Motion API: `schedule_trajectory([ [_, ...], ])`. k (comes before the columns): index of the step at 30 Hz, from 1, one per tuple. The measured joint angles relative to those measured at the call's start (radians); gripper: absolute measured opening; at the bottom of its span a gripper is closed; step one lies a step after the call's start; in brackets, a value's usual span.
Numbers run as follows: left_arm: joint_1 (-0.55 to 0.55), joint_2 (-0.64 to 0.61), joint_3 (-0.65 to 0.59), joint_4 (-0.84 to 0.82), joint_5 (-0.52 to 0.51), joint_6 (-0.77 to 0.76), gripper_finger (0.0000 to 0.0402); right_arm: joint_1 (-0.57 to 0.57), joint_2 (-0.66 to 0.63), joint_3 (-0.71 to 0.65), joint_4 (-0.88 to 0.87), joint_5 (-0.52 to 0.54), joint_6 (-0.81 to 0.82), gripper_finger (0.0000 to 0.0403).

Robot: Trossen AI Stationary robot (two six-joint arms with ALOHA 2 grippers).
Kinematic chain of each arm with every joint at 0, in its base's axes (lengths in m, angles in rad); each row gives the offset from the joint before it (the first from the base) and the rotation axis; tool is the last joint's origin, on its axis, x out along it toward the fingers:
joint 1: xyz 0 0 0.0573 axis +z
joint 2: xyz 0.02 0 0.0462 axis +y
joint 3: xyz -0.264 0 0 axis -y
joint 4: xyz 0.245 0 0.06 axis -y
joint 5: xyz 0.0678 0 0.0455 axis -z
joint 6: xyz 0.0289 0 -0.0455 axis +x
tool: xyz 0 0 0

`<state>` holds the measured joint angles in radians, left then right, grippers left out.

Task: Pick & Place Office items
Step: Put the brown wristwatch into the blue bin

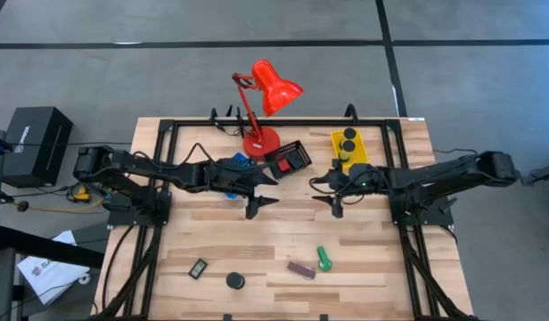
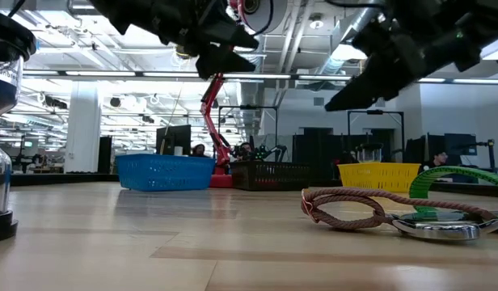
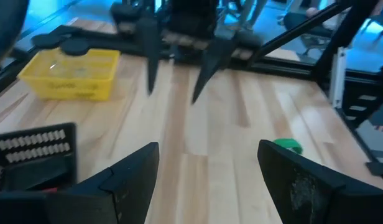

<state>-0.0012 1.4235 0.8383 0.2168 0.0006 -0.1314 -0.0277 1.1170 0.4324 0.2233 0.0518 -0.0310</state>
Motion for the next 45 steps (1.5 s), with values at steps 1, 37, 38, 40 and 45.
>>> schedule_trajectory([
  [1,-0.007,0.000,0.000,0.003,0.000,0.000,0.0269,0.000,0.022,0.000,0.014,0.000,-0.004,0.0230],
  [37,-0.193,0.000,0.000,0.139,0.000,0.121,0.0269,0.001,0.164,0.040,0.128,0.000,-0.074,0.0230],
  [38,-0.197,0.000,0.000,0.139,0.000,0.121,0.0269,0.001,0.164,0.040,0.128,0.000,-0.074,0.0230],
  [40,-0.204,0.000,0.000,0.141,0.000,0.120,0.0269,0.001,0.164,0.040,0.128,0.000,-0.074,0.0230],
  [45,-0.232,0.010,0.004,0.148,-0.056,0.120,0.0269,0.001,0.164,0.040,0.128,0.000,-0.074,0.0230],
])
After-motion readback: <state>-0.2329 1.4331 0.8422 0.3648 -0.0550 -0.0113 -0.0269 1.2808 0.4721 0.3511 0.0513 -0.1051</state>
